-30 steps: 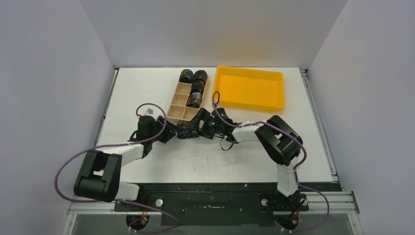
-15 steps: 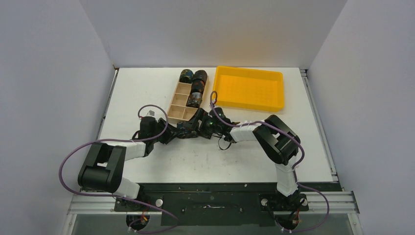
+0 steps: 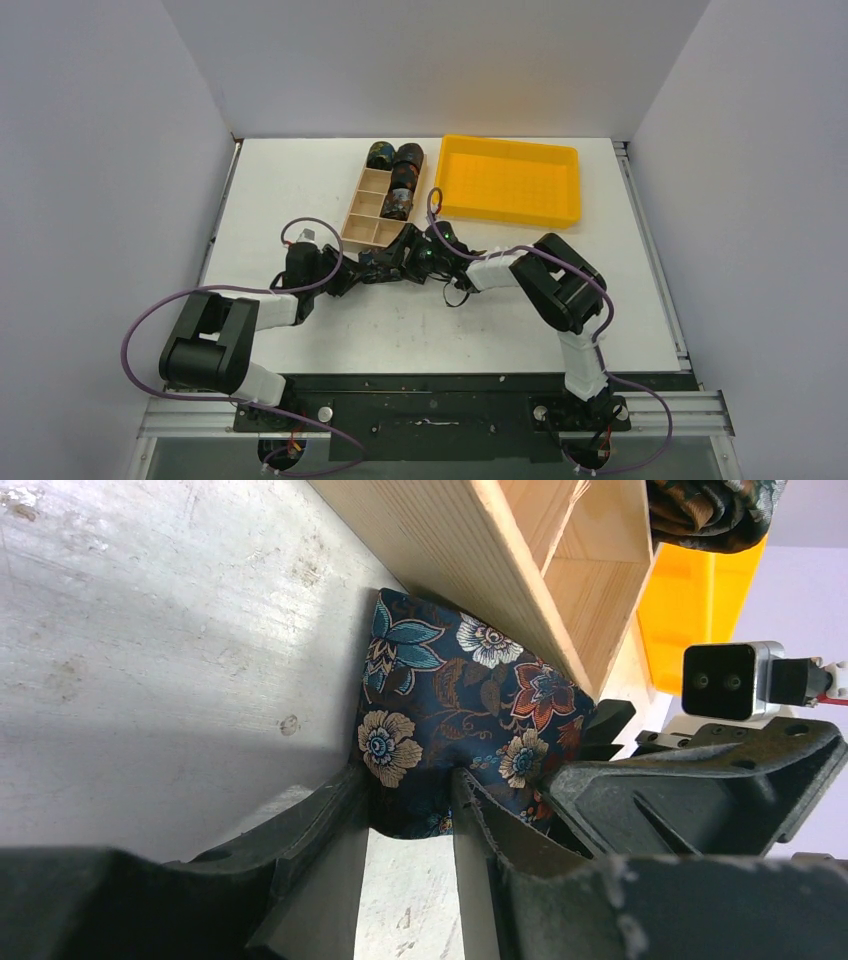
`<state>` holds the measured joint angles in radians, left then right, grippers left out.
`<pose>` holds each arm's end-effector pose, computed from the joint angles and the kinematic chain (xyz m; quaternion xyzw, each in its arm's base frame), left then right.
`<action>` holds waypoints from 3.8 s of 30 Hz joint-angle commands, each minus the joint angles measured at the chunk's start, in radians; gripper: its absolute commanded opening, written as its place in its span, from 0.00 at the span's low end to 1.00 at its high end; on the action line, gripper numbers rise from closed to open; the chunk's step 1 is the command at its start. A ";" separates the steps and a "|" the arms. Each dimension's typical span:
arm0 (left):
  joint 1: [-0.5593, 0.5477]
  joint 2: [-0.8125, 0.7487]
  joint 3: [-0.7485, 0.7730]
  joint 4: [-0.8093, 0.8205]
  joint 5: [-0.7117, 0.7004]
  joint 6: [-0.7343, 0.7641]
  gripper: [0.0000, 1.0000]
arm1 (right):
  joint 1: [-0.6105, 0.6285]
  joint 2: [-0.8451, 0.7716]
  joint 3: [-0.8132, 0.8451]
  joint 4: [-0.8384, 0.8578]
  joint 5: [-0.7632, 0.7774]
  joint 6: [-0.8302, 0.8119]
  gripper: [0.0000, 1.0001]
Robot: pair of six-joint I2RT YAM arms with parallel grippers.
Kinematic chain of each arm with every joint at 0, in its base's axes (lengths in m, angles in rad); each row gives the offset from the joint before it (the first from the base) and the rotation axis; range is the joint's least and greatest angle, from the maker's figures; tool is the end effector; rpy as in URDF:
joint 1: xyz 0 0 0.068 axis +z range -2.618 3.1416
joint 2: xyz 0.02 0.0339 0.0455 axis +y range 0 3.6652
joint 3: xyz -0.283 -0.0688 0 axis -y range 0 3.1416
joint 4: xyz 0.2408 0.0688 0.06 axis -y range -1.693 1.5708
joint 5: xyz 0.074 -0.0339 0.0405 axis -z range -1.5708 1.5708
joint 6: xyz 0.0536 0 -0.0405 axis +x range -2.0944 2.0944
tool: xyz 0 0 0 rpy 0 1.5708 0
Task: Roll the ties
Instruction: Pick up the tie at the center of the board, then move the storage box to the center of the board, then place the tie in the storage box.
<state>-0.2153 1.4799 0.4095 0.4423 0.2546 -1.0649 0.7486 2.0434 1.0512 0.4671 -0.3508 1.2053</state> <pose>0.2553 -0.0697 0.1389 -0.3117 0.8290 -0.3597 0.2937 0.3086 0.3118 0.1344 0.1082 0.8507 0.4921 0.1498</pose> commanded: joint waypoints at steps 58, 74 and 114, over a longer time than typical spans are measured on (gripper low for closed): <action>0.111 0.168 0.653 -0.467 -0.158 0.551 0.83 | -0.202 -0.631 0.005 -0.702 0.217 -0.547 0.05; 0.030 0.355 0.715 -0.559 -0.129 0.630 0.45 | -0.160 -0.552 0.170 -0.843 0.345 -0.636 0.05; -0.185 0.160 0.281 -0.203 -0.247 0.284 0.00 | 0.097 -0.078 0.676 -1.153 0.720 -0.793 0.05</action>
<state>-0.3557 1.6459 0.7177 0.2222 -0.0494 -0.7567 0.8307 1.9343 1.6562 -0.6876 0.3386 0.4183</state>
